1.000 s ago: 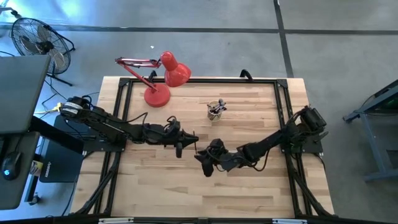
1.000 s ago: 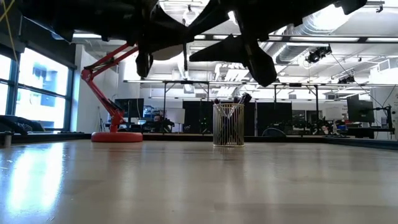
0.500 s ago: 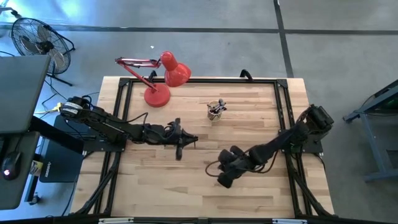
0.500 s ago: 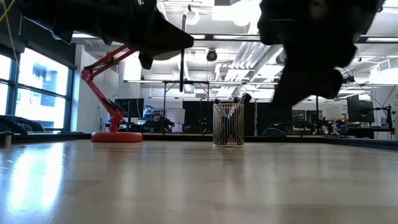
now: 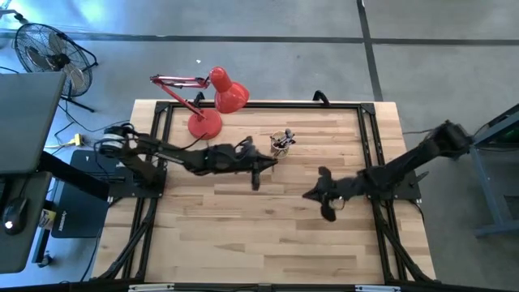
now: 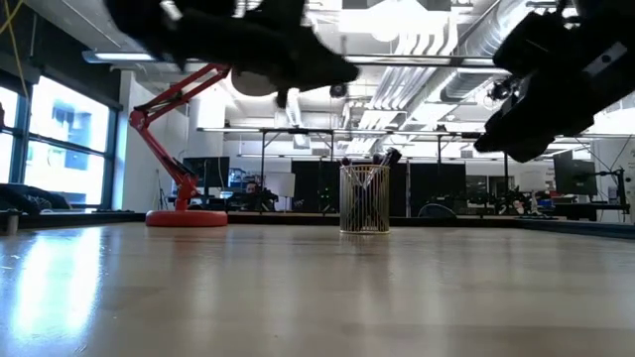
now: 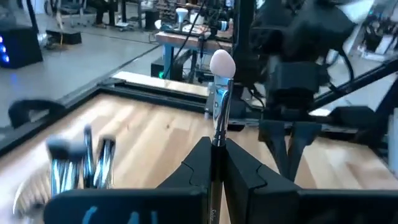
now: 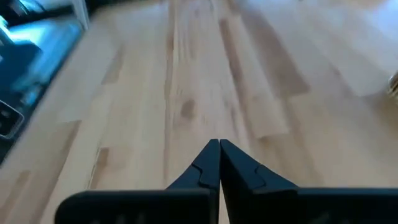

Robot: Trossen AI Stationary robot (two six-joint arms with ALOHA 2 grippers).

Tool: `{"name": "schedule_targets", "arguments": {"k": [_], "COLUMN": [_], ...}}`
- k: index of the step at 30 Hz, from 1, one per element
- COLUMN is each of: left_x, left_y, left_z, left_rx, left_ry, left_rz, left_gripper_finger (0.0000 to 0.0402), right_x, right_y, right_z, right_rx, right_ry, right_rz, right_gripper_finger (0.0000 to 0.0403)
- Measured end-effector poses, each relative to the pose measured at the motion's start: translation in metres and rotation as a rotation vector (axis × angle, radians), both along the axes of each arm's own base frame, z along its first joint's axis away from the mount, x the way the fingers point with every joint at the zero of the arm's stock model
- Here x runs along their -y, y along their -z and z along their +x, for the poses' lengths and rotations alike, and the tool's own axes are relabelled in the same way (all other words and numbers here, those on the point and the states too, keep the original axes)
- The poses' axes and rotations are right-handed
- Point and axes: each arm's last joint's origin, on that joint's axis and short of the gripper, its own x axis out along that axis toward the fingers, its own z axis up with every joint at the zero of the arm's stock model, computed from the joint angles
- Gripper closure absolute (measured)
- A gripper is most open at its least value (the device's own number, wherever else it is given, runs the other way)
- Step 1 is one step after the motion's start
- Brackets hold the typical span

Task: Put items in baskets/containers
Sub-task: Put the black eyeshadow brush into the yellow container

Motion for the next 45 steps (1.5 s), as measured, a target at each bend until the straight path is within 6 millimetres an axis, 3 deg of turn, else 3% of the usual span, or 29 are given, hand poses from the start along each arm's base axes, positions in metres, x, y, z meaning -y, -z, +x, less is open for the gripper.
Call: {"name": "schedule_targets", "arguments": {"k": [7, 12, 18, 21, 23, 26, 36, 41, 45], "left_x": [-0.027, -0.049, -0.076, -0.087, -0.09, -0.093, -0.093, -0.09, -0.087], "left_y": [-0.022, -0.031, -0.022, -0.008, -0.002, -0.01, 0.035, 0.048, 0.046], "left_z": [0.046, 0.065, 0.07, 0.071, 0.07, 0.072, 0.075, 0.079, 0.08], "left_rx": [-0.059, -0.083, -0.08, -0.13, -0.163, -0.111, -0.315, -0.344, -0.334], "left_ry": [-0.061, -0.111, -0.165, -0.215, -0.229, -0.259, -0.255, -0.235, -0.217], "left_rz": [0.056, 0.052, 0.04, 0.039, 0.052, 0.078, 0.029, 0.018, 0.018], "left_gripper_finger": [0.0388, 0.0387, 0.039, 0.039, 0.039, 0.039, 0.0386, 0.0367, 0.0352], "right_x": [0.043, 0.056, 0.061, 0.061, 0.061, 0.062, 0.067, 0.068, 0.069], "right_y": [0.01, 0.004, -0.008, -0.005, -0.003, -0.001, 0.0, 0.0, 0.001], "right_z": [-0.044, -0.057, -0.065, -0.068, -0.069, -0.071, -0.072, -0.072, -0.072], "right_rx": [0.197, 0.313, 0.421, 0.391, 0.37, 0.339, 0.335, 0.329, 0.32], "right_ry": [0.011, 0.028, -0.01, -0.034, -0.057, -0.074, -0.08, -0.077, -0.078], "right_rz": [0.038, 0.046, -0.063, -0.058, -0.038, -0.011, 0.002, 0.005, 0.025], "right_gripper_finger": [0.0402, 0.0402, 0.0402, 0.0403, 0.0403, 0.0403, 0.0403, 0.0403, 0.0403]}}
